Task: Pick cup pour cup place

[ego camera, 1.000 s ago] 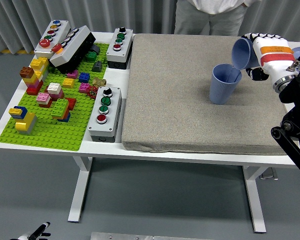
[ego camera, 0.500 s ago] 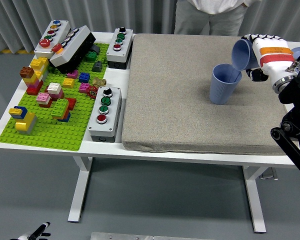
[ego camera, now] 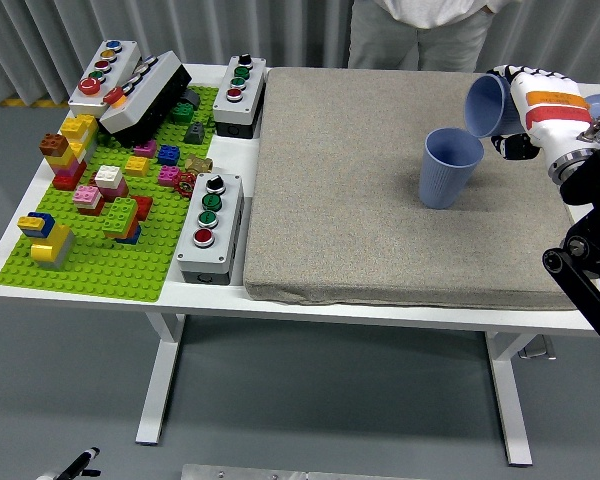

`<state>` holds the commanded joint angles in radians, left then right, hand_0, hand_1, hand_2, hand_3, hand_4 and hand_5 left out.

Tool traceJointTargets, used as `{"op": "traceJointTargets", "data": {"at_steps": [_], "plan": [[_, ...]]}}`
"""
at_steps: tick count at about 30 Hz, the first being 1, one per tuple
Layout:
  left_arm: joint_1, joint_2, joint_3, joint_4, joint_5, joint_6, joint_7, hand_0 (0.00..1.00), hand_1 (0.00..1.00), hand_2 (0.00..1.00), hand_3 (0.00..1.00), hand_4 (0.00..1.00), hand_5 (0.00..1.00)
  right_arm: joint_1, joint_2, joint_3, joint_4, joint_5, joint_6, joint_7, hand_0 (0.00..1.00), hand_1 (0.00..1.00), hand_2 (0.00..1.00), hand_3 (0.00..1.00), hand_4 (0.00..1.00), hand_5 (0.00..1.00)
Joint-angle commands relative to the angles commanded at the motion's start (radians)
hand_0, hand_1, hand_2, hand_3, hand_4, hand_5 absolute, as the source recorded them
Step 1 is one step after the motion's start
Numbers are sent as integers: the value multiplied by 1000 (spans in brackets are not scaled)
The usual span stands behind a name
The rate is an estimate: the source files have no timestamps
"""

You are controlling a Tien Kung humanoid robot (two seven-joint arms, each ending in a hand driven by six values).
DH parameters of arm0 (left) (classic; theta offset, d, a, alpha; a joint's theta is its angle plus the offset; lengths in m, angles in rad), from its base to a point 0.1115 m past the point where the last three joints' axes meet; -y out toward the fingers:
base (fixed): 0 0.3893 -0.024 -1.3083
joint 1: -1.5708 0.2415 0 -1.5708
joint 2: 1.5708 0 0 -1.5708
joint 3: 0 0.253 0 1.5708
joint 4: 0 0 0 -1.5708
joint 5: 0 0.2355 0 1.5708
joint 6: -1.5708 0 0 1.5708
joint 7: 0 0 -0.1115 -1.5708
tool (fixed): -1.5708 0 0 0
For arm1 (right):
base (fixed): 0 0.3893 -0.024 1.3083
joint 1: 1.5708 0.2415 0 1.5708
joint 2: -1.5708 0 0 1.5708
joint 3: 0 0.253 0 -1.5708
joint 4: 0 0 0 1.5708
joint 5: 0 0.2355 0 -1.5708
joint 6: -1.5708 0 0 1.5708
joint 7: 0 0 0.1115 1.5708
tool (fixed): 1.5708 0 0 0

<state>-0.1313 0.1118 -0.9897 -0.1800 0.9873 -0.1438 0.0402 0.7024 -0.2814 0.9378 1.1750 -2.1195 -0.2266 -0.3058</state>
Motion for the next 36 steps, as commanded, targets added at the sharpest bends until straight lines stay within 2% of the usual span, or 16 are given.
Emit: {"op": "traceJointTargets", "data": {"at_steps": [4, 7, 13, 17, 30, 36], "plan": [[2, 0, 0, 0, 0, 0, 0, 868, 816, 887, 788, 644, 998, -2, 9, 18, -18, 96, -28, 25, 777, 647, 518, 596, 684, 2], [2, -1, 0, 0, 0, 0, 0, 868, 816, 886, 788, 644, 998, -9, 21, 55, -41, 202, -68, 77, 776, 646, 518, 596, 682, 2], [-1, -2, -2, 0, 2, 0, -1, 868, 816, 887, 787, 644, 998, -20, 31, 115, -68, 386, -88, 145, 776, 645, 518, 596, 679, 2], [-2, -2, -4, 0, 3, 0, -1, 868, 816, 887, 787, 644, 998, -29, 40, 166, -84, 532, -84, 197, 776, 645, 518, 596, 679, 2], [-3, -4, -7, 0, 7, 0, 0, 868, 817, 886, 787, 643, 998, -66, 69, 268, -122, 902, -39, 308, 775, 646, 526, 596, 678, 2], [-5, -3, -7, 0, 8, 0, 0, 867, 816, 885, 787, 644, 998, -86, 84, 309, -158, 1014, -18, 340, 776, 647, 524, 596, 678, 2]]}}
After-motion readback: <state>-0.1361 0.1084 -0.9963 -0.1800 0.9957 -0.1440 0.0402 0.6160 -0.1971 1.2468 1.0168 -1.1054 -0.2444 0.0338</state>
